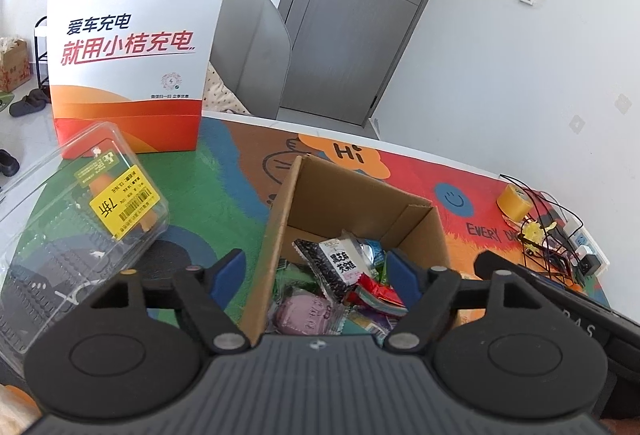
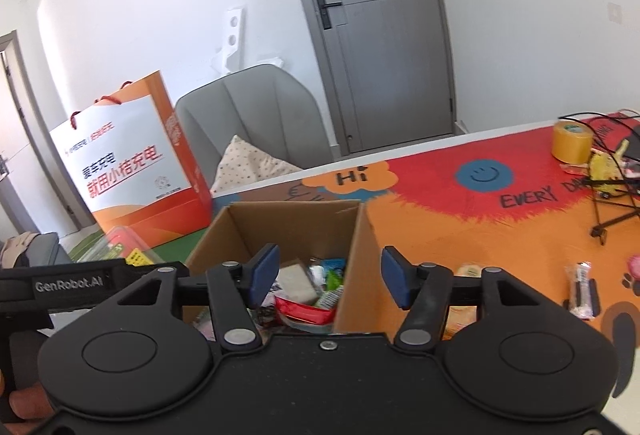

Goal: Organize snacks
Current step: 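Carry both items over the box and open both tools to drop them, then move both tools back from the box to the remaining snacks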

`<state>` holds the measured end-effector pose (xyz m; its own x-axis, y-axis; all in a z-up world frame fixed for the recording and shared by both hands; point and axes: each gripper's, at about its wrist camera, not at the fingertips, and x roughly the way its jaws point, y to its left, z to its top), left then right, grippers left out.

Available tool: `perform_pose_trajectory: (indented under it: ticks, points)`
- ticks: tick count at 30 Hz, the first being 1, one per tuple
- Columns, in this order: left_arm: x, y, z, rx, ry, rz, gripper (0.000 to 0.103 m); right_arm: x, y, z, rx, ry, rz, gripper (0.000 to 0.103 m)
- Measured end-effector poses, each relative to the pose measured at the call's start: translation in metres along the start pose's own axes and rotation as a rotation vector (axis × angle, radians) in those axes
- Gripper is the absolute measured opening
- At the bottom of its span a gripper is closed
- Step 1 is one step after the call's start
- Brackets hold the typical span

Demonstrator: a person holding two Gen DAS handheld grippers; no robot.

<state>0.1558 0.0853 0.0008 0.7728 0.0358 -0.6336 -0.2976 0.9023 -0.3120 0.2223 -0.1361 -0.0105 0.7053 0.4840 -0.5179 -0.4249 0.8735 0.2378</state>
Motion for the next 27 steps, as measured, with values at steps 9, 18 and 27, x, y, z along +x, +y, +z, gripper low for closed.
perform_pose_trajectory:
  ticks: [9,18,27]
  points:
    - [0.006,-0.026,-0.007,0.042,0.018,-0.008,0.087,-0.019,-0.038,-0.006,0.055,-0.004,-0.060,0.068]
    - [0.008,-0.054,-0.018,0.085,0.040,-0.034,0.088,-0.035,-0.065,-0.015,0.091,0.006,-0.082,0.087]
    - [0.014,-0.084,-0.026,0.140,0.050,-0.065,0.088,-0.046,-0.097,-0.027,0.131,0.019,-0.145,0.099]
